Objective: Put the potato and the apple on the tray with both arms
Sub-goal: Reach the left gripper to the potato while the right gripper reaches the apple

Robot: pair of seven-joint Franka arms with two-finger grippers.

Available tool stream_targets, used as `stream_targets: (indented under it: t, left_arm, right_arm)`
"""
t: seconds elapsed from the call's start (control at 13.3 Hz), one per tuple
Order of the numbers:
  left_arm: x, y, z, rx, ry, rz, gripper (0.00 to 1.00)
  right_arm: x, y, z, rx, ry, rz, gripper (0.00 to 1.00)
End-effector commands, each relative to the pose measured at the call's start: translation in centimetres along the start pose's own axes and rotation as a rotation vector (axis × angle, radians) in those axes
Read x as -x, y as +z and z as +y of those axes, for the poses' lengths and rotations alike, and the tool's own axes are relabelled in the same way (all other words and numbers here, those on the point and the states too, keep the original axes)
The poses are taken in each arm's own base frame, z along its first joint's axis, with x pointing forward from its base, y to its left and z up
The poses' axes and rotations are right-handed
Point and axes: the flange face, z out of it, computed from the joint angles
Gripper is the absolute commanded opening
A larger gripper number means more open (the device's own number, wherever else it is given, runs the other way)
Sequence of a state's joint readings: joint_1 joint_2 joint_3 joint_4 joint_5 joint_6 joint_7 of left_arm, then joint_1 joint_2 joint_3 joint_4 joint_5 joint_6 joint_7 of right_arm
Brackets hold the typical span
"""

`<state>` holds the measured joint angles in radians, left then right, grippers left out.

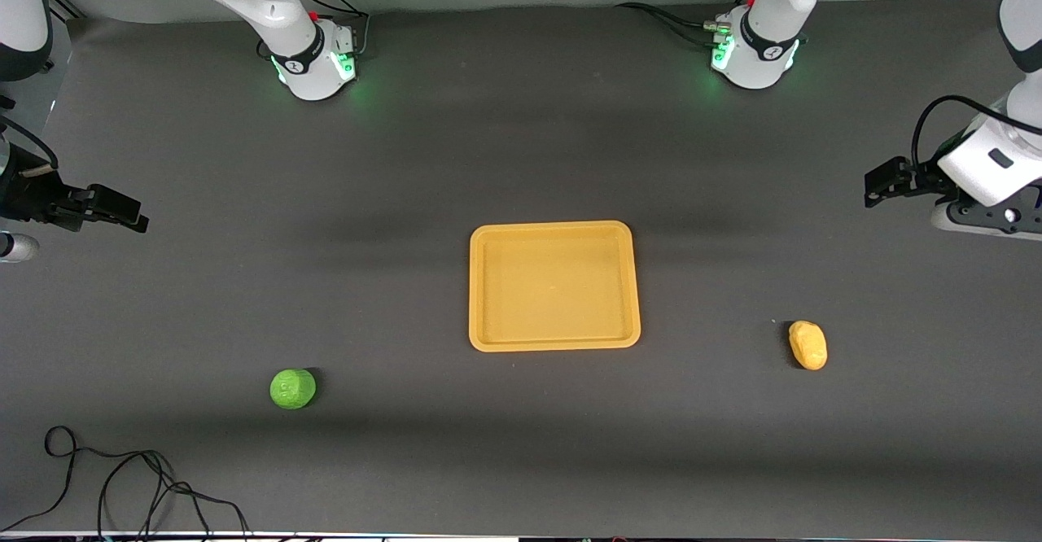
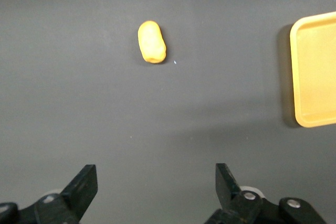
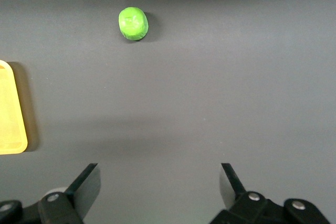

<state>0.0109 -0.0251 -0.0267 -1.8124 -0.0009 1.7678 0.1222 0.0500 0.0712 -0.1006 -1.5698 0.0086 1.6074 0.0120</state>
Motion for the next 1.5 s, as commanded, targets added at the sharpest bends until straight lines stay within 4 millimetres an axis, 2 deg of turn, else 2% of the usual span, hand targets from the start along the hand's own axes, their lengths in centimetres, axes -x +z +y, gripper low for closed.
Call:
stream_targets:
  t: [0.0,0.15,0.3,0.53,0.6,0.67,0.82,0.9,1.12,1.2,1.27,1.43]
  left_arm:
    - [-2.4,4.2,-0.1,-0.007,0.006,-0.004,1.00]
    - [-4.5,8.9,-0.9,0.014,-0.003,-0.023,1.00]
    - [-6.7,14.8,-2.1,0.019,-0.019,-0.022,1.00]
    - [-8.5,22.3,-1.4,0.026,-0.008,-0.047,1.00]
    - [-9.2,23.9,-1.6,0.023,0.002,-0.022,1.00]
    - [-10.1,24.7,-2.2,0.017,0.001,0.009,1.00]
    - [-12.4,27.2,-2.8,0.008,0.016,0.013,1.00]
    - [-12.9,28.9,-3.1,0.011,0.022,0.005,0.99]
    - [-13.0,33.6,-3.4,0.033,0.005,-0.042,0.81]
    - [-13.1,34.2,-3.3,0.030,0.009,-0.027,0.67]
    - [-13.1,34.5,-3.4,0.029,0.010,-0.027,0.52]
    - [-13.5,32.8,-4.8,0.034,-0.017,-0.026,0.20]
  right_arm:
    - [0.4,-0.1,-0.4,-0.021,-0.014,0.004,1.00]
    - [0.2,0.1,-0.9,-0.020,-0.025,0.013,1.00]
    - [-0.1,0.3,-2.9,-0.017,-0.063,0.036,1.00]
    - [-1.8,1.8,-3.4,-0.014,-0.091,0.047,1.00]
    - [-2.8,1.8,-4.0,-0.011,-0.102,0.063,1.00]
    - [-4.1,1.2,-5.0,-0.006,-0.117,0.086,1.00]
    - [-8.0,1.2,-6.1,0.003,-0.119,0.110,1.00]
    - [-9.4,1.8,-6.6,0.002,-0.123,0.095,1.00]
    - [-11.7,2.3,-8.9,0.002,-0.151,0.102,1.00]
    - [-12.1,3.0,-9.1,0.001,-0.151,0.103,1.00]
    - [-12.6,4.0,-9.2,0.002,-0.148,0.100,1.00]
    - [-13.7,6.9,-9.5,0.001,-0.150,0.085,1.00]
